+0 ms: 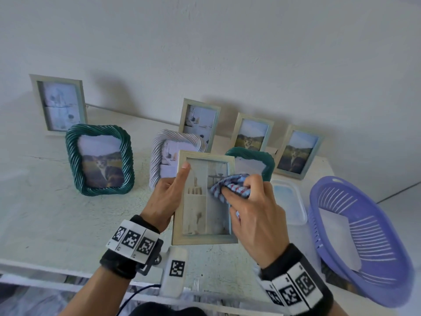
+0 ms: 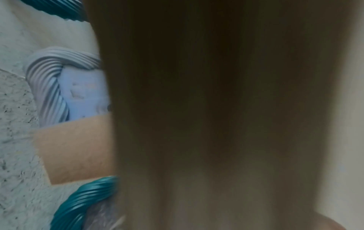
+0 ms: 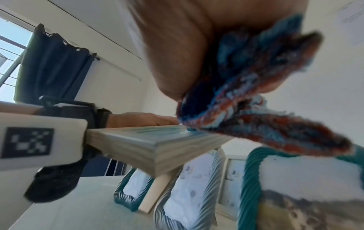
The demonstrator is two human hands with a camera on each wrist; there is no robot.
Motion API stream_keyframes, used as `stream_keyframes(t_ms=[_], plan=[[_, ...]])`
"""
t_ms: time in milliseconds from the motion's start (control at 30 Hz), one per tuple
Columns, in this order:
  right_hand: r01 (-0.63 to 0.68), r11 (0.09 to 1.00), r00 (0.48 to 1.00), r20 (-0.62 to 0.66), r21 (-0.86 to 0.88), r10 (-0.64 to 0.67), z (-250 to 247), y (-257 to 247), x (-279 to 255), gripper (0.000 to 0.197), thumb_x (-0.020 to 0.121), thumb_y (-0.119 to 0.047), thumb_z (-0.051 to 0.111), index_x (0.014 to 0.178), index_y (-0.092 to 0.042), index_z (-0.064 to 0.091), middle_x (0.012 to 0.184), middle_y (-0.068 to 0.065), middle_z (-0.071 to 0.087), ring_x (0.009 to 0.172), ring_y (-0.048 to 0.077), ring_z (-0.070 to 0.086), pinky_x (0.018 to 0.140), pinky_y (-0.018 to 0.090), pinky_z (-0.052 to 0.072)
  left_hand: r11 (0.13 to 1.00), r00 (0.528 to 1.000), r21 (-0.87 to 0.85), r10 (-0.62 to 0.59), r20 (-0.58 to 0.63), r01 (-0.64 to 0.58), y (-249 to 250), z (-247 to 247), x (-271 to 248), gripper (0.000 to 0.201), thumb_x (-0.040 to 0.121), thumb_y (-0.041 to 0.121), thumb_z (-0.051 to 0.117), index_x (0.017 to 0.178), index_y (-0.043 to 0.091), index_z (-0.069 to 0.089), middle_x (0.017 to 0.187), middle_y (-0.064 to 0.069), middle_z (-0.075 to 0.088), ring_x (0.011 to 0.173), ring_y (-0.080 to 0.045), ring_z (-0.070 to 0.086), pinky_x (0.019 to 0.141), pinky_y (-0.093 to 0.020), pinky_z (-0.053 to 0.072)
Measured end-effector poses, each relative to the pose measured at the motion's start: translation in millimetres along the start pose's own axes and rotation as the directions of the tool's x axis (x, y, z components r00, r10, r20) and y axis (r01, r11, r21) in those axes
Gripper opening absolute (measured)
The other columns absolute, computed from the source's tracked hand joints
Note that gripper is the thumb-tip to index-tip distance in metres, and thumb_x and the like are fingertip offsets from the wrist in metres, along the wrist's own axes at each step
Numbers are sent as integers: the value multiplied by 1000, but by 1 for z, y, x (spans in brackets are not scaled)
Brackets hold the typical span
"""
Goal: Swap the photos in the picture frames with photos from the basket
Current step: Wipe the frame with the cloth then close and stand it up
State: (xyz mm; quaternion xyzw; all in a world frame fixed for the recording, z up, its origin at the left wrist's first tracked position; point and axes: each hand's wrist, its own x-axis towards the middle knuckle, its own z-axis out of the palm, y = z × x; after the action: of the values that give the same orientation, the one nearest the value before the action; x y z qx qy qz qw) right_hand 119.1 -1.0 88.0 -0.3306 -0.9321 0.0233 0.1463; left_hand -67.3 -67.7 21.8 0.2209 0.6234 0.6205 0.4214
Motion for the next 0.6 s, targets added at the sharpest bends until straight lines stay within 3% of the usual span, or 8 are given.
stream_keyframes(t_ms=[100,133,233,367,433,500,533,600], plan=[[10,1000,999,52,4,-10,1,-4,-9,32,73,-19,77,105,-23,71,107,4,49,92,23,51,48,27,55,1000,1000,-15,24,8,-24,4,2,-7,91,70,82,53,73,-9,55,80,-18,52,69,-29,44,64,-40,32],[28,999,996,89,17,-29,4,-6,-20,33,72,-21,79,104,-24,71,108,3,48,93,21,51,49,25,56,1000,1000,-12,25,10,-25,3,1,-8,93,69,83,54,71,-10,53,77,-17,50,67,-29,42,63,-40,31],[77,996,982,171,44,-84,11,-6,-46,38,66,-27,83,101,-31,70,104,-1,47,91,17,51,45,21,54,999,999,-13,41,-13,-41,-8,-3,-7,80,66,87,56,77,8,57,80,-13,47,70,-28,40,64,-41,29],[28,999,997,76,38,-30,8,3,-21,39,68,-20,82,106,-26,72,104,2,49,91,21,53,48,25,56,997,998,-44,61,-5,-61,-11,-1,-9,75,71,83,58,84,10,58,81,-14,51,70,-28,42,63,-43,33],[13,1000,1000,24,28,-14,3,3,-6,38,71,-15,79,107,-24,71,104,4,50,91,23,53,48,29,56,998,998,0,58,-9,-58,-4,2,-11,63,81,72,52,75,9,54,77,-6,56,69,-18,51,68,-42,44],[26,999,999,39,44,-28,2,2,-7,38,72,-14,77,108,-23,71,104,5,49,91,23,53,48,30,56,998,998,24,55,-29,-55,1,4,-11,45,90,60,44,79,18,56,79,-1,59,73,-12,56,77,-33,48],[33,998,997,67,55,-36,3,2,-13,38,71,-15,78,107,-23,71,105,4,49,92,22,53,49,28,56,998,998,42,55,-31,-53,1,4,-12,45,89,61,43,79,19,56,79,-2,60,73,-13,56,75,-32,48],[38,997,988,144,69,-48,8,2,-33,39,67,-22,82,105,-27,72,107,0,49,91,18,53,50,22,56,995,995,45,95,-23,-94,-9,0,-11,59,79,74,49,75,16,53,73,-10,57,69,-18,53,65,-40,46]])
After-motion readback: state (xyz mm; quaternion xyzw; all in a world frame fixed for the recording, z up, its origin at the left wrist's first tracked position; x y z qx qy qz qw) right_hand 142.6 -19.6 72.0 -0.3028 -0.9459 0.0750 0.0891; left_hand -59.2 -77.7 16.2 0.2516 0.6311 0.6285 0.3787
